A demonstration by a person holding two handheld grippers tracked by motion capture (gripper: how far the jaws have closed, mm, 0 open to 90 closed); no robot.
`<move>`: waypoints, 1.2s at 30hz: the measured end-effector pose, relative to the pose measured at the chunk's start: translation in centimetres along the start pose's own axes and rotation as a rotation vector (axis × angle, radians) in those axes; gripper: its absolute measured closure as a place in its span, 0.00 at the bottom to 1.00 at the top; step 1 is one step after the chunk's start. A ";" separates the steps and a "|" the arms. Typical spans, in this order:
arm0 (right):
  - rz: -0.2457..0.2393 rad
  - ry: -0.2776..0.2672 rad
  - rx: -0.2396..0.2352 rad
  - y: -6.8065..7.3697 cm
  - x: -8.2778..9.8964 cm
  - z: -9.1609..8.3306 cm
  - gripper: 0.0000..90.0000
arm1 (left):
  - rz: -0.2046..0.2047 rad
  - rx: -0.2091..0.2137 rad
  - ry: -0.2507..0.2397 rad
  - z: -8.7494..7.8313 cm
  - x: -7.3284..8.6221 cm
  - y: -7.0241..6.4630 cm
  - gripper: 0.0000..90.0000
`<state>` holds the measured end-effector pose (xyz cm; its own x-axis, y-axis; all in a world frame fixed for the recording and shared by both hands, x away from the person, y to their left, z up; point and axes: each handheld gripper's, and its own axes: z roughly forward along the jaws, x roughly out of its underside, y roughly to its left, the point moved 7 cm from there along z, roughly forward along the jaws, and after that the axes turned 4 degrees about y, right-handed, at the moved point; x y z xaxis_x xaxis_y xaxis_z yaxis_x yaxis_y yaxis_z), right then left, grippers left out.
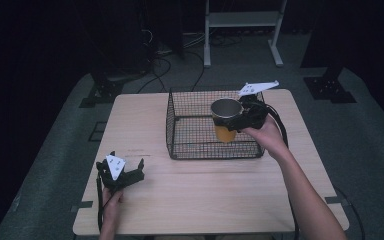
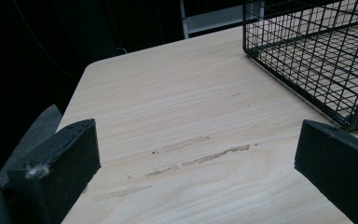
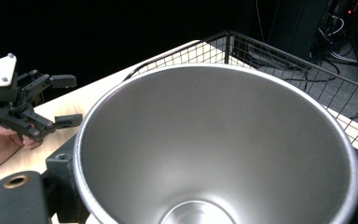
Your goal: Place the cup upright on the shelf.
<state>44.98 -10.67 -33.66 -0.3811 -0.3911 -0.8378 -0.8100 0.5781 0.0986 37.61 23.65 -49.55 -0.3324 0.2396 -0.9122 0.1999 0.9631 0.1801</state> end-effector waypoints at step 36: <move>0.084 0.109 0.037 -5.3 0.4 7.5 0.12 | -0.005 0.003 -0.004 0.0 0.0 0.1 0.00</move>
<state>52.45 -8.55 -38.51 -0.4943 -0.4148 -0.7640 -0.7572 0.6371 0.1440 37.61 23.71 -49.51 -0.3294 0.2337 -0.9148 0.2006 0.9641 0.1741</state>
